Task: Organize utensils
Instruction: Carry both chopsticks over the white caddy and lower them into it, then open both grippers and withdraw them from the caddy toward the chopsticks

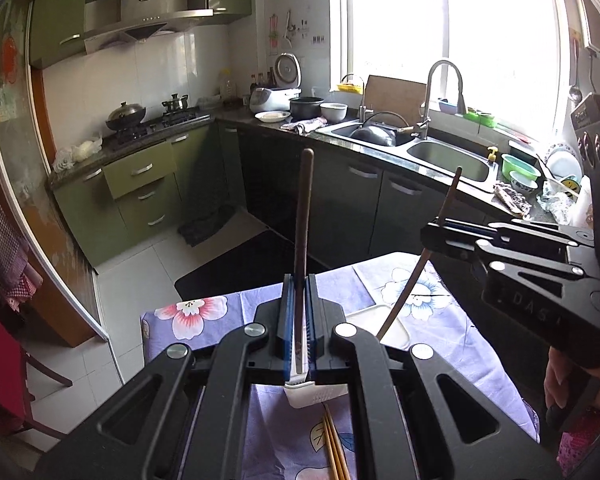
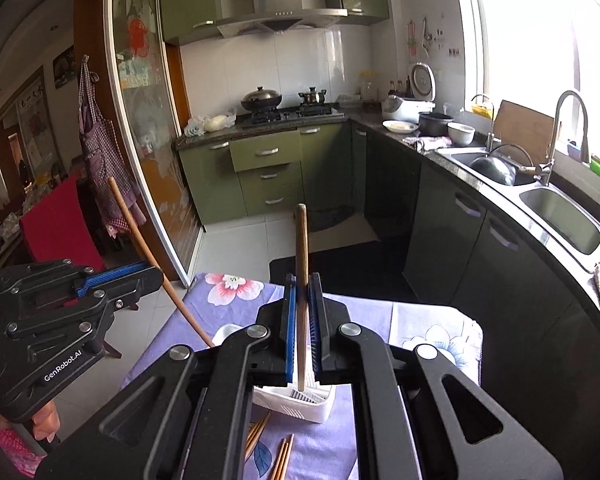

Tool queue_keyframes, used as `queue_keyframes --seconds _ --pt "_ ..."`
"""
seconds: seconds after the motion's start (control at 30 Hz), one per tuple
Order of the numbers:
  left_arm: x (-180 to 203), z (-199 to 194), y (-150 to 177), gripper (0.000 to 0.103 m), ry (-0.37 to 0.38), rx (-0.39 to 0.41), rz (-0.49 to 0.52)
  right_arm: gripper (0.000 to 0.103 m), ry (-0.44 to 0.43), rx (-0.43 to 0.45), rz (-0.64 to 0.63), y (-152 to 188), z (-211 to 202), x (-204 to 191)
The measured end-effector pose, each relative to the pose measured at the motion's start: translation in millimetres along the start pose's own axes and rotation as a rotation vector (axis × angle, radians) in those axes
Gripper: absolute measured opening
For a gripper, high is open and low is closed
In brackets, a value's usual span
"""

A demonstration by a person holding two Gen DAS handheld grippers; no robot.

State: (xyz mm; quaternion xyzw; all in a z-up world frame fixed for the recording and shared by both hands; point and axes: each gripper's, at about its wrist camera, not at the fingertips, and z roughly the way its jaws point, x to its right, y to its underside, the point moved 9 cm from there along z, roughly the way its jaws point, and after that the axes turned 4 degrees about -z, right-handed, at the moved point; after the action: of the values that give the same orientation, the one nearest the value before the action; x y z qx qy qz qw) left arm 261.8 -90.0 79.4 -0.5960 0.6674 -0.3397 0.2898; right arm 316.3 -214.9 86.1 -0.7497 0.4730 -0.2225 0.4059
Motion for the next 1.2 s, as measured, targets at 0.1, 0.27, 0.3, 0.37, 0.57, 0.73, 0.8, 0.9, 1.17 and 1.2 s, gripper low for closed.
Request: queue_keyframes --seconds 0.1,0.27,0.3,0.37,0.57,0.73,0.8,0.9,1.17,1.2 --pt "-0.3 19.7 18.3 0.005 -0.002 -0.051 0.002 0.007 -0.006 -0.045 0.000 22.0 21.7 1.3" --pt "-5.3 38.7 44.3 0.006 -0.007 -0.117 -0.008 0.007 -0.011 -0.094 -0.007 53.4 43.8 1.4" --pt "-5.8 41.3 47.8 0.006 -0.007 -0.128 -0.011 0.007 -0.014 -0.101 -0.010 57.1 46.0 0.1" --pt "-5.1 43.1 53.7 0.007 -0.017 -0.140 -0.004 0.007 -0.016 -0.104 -0.014 62.8 48.2 -1.5" --pt "-5.9 37.5 62.3 0.021 -0.017 -0.154 -0.006 0.009 -0.015 -0.101 -0.022 71.3 41.9 -6.5" --pt "-4.3 18.3 78.3 0.022 0.011 -0.161 -0.025 0.014 -0.008 -0.053 -0.035 80.4 12.0 -7.3" --pt "-3.1 13.6 92.3 0.022 0.021 -0.185 -0.028 0.015 -0.004 -0.037 -0.034 88.5 -0.8 -5.5" --pt "-1.6 12.9 121.1 0.022 0.031 -0.239 -0.030 0.015 0.009 -0.022 -0.030 102.1 -15.5 -0.7" --pt "2.2 41.4 213.0 0.022 0.068 -0.425 -0.066 0.017 -0.026 -0.175 -0.033 190.1 0.5 -3.6" --pt "3.6 46.4 222.6 0.022 0.072 -0.449 -0.072 0.017 -0.032 -0.199 -0.030 204.0 5.9 -3.9"
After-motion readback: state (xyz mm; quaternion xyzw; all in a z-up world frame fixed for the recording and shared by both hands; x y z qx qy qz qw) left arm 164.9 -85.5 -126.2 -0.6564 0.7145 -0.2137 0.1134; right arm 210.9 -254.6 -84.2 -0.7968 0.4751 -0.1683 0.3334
